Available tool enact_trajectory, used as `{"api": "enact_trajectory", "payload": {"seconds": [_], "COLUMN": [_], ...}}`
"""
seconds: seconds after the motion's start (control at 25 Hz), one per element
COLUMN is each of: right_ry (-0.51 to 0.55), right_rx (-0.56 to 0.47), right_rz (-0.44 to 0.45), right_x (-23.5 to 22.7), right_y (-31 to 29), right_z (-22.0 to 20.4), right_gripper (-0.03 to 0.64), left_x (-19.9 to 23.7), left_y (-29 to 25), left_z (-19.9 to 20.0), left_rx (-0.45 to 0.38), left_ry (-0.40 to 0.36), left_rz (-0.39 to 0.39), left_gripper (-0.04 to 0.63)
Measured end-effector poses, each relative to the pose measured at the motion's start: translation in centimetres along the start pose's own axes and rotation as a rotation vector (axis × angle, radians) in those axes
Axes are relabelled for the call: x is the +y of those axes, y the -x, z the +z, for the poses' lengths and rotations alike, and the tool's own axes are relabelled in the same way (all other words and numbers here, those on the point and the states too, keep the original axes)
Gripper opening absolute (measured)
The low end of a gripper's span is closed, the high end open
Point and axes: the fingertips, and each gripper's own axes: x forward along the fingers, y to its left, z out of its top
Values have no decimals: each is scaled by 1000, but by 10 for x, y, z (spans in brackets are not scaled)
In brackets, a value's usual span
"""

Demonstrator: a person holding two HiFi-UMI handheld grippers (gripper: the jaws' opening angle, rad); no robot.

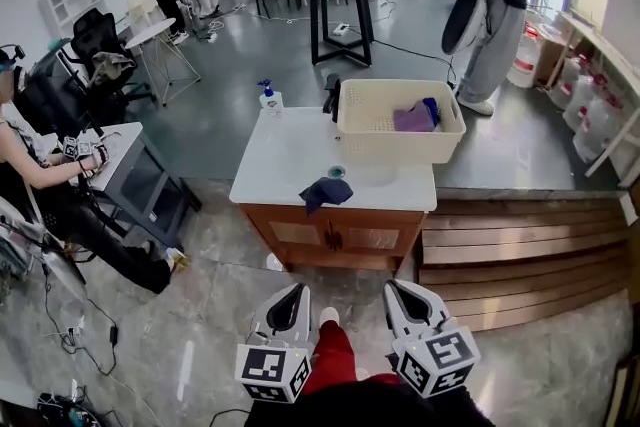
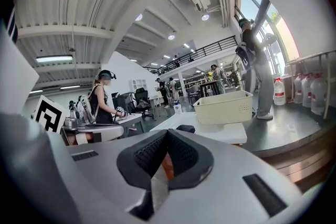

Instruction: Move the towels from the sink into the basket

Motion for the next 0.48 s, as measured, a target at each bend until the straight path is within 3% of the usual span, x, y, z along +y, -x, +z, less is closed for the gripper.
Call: {"api": "enact_trajectory", "payload": {"seconds": [0.48], "right_ry": [-1], "right_rx": [21], "right_rz": [-40], "right_x": [-20], "right_y": [-79], "right_z": [21], "right_gripper": [8], "left_x": [54], "left_y": [-74], "left_z": [16], "left_rx": [6], "left_ry": [11], "left_rz": [-37], "left_gripper": [9]}}
